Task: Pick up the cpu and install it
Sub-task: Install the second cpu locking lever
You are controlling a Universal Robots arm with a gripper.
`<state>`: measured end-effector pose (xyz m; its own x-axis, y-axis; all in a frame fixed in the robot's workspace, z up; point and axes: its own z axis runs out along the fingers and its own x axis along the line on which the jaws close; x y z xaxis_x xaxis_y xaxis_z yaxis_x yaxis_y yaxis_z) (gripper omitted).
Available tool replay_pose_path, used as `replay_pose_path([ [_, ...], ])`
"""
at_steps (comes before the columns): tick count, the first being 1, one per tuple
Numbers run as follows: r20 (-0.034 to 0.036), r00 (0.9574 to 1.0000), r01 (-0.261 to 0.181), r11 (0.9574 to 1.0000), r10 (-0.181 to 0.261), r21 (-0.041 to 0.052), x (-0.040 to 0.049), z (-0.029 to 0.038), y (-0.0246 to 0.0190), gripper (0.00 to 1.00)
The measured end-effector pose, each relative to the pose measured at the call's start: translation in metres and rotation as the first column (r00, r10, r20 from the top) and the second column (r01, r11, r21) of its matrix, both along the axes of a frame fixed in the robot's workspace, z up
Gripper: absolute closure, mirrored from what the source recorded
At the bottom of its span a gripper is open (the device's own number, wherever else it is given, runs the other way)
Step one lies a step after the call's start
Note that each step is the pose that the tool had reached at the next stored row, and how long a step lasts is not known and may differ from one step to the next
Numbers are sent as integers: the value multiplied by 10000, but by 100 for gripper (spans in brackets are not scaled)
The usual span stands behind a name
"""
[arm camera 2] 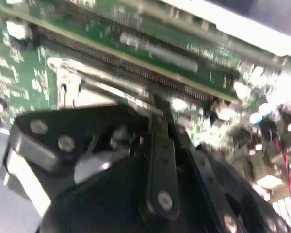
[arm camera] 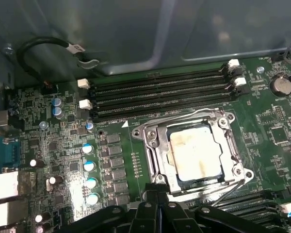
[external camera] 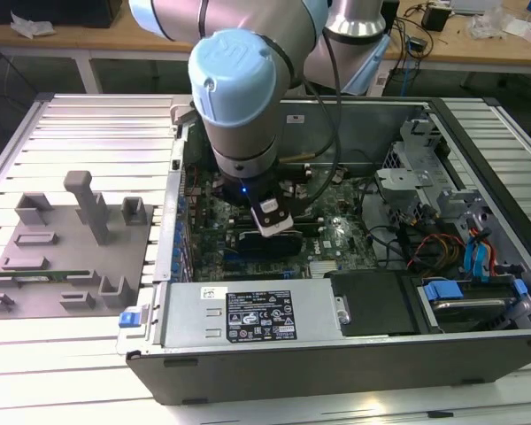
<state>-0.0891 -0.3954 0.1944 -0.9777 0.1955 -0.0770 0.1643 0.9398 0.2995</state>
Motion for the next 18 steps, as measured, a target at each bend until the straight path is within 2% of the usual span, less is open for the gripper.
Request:
replay_pose_path([
  [2,-5,10000,26,10000,-26,-7,-1,17,-2,89],
  [3,-6,10000,36,10000,-36,-7,-2,76,-2,89],
  [6,-4,10000,83,10000,-83,-47,-1,345,-2,89],
  [8,-3,9999,101,9999,-101,-90,0,434,-1,89],
  [9,-2,9999,124,9998,-124,-169,2,532,-1,89],
  [11,-1,9999,152,9994,-153,-307,4,606,-2,89],
  [13,3,9998,182,9985,-182,-515,10,653,-1,89],
  [14,7,9998,211,9967,-212,-783,17,675,-2,89],
  [15,11,9997,229,9946,-229,-1012,26,679,-2,89],
  [17,10,9997,249,9911,-250,-1310,57,680,-1,89],
  [18,5,9997,251,9897,-252,-1407,77,680,-1,89],
])
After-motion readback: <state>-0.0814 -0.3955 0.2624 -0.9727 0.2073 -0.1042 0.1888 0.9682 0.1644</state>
